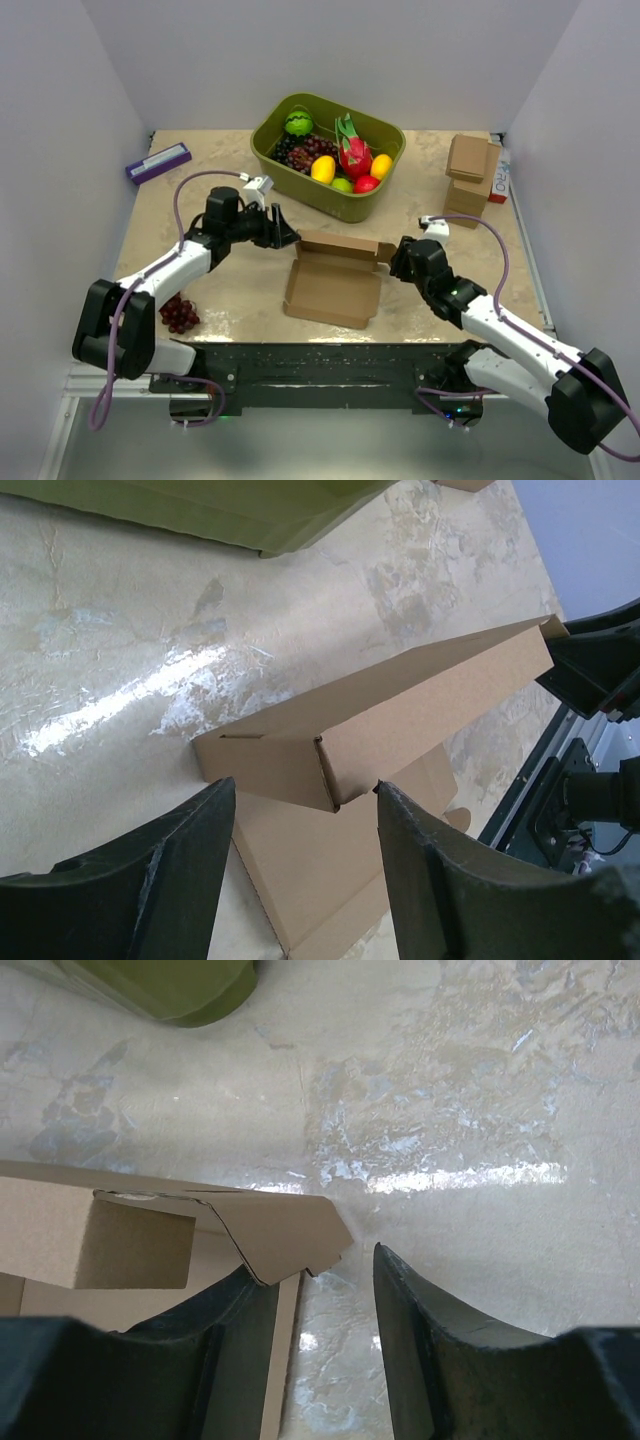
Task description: Fold the paper box
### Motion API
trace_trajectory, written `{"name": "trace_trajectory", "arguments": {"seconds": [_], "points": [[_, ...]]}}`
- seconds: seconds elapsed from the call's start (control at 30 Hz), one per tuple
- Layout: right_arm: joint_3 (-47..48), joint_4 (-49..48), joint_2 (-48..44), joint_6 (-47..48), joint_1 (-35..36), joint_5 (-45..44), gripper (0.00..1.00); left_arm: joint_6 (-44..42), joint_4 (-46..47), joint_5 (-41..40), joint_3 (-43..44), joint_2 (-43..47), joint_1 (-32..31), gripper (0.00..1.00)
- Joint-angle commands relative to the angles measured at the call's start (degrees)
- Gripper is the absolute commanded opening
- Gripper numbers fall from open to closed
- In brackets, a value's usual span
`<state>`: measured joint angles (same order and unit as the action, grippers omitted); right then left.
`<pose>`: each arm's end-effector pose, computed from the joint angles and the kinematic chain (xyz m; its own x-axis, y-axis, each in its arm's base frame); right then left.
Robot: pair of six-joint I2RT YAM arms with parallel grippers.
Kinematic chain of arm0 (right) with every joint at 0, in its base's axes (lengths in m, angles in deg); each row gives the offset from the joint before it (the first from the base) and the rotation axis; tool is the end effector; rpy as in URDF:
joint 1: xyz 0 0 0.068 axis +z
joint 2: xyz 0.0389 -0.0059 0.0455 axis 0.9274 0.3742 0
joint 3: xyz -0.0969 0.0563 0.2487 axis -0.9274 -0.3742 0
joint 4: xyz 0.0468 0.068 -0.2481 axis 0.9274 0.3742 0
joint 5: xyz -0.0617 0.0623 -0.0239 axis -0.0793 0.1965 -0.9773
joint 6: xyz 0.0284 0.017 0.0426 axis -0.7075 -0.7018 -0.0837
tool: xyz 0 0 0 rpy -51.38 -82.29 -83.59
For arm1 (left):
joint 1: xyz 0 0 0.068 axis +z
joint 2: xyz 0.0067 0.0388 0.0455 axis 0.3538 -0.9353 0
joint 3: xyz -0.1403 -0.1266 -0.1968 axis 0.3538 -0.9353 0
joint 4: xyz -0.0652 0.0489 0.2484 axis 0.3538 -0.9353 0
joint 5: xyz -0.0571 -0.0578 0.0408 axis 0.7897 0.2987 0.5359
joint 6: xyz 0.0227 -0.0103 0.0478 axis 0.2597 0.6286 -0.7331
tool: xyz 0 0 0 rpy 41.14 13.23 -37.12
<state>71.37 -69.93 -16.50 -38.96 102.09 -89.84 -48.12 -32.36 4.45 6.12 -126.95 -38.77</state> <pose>0.1725 0.0998 0.2117 -0.5268 0.2604 -0.8091 0.0548 0.9603 0.2734 0.2725 -0.1098 0.2297 -0.7318 -0.1088 -0.6728 0.4615 0.6473 -0.6066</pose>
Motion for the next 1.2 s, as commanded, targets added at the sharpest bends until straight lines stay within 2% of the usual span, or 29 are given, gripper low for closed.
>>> {"name": "trace_trajectory", "arguments": {"seconds": [0.0, 0.7, 1.17], "points": [[0.1, -4.1, 0.5, 2.4, -0.1, -1.4, 0.43, 1.3, 2.8, 1.3, 1.7, -1.3, -0.1, 0.63], [-1.0, -5.9, 2.5, 2.3, -0.1, -0.2, 0.32, 3.2, 5.8, 0.4, 0.5, -1.5, 0.0, 0.61], [0.5, -6.7, 5.0, 4.7, -0.1, -0.7, 0.29, 3.1, 5.8, 1.0, 0.3, -3.5, -0.1, 0.49]]}}
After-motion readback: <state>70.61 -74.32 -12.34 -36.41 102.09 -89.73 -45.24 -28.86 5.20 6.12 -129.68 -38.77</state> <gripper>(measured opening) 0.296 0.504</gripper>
